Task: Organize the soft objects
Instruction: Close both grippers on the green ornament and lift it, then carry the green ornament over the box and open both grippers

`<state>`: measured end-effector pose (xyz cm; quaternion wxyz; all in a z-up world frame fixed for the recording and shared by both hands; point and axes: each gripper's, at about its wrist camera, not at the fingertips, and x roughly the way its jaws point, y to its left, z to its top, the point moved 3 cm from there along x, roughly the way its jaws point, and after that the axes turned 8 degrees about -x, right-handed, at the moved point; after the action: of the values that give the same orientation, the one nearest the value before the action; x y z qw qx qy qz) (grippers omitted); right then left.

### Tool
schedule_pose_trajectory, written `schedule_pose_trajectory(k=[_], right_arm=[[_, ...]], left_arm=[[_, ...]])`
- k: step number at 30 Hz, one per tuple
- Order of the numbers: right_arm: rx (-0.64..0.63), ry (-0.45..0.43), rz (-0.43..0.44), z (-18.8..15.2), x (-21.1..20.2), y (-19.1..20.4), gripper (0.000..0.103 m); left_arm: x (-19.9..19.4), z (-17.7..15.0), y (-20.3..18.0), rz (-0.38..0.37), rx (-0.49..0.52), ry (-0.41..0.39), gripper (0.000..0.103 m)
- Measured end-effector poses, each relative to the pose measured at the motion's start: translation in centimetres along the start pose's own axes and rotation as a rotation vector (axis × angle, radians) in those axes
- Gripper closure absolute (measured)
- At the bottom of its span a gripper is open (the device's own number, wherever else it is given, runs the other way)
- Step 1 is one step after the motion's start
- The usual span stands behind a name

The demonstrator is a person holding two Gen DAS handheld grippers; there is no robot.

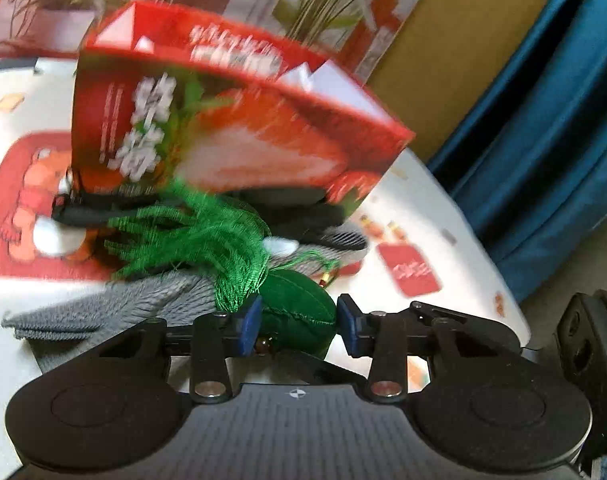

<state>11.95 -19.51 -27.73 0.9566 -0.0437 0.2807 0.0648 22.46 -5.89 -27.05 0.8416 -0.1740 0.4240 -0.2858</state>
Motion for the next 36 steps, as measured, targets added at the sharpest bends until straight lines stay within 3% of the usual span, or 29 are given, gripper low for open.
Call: schedule_pose_trajectory(k=[9,22,29,36], right_arm=[[-0.086,-0.162,-0.027,6.3,-3.7,-1.5,0.068],[-0.235,-0.282,-0.087,18.6,-4.1,-6.5,0.068],[-0.294,-0.272,-0.146,21.6,-1.7,-9.4,0.068],[-0.222,-0.188,-0.130,19.0,1.0,-13.0,0.068]], left_arm=[[-4.4,5.4,-3.7,-0.052,0.093,-0.157,0.060],[-6.3,15.8,-7.6,-0.121,0.144,-0.318,0.060],[-3.1,19.7,-7.3,-0.180,0.077,-0.268,0.060],[2.9,19.5,-6.7,-0.147,0.075,-0.145,0.060]])
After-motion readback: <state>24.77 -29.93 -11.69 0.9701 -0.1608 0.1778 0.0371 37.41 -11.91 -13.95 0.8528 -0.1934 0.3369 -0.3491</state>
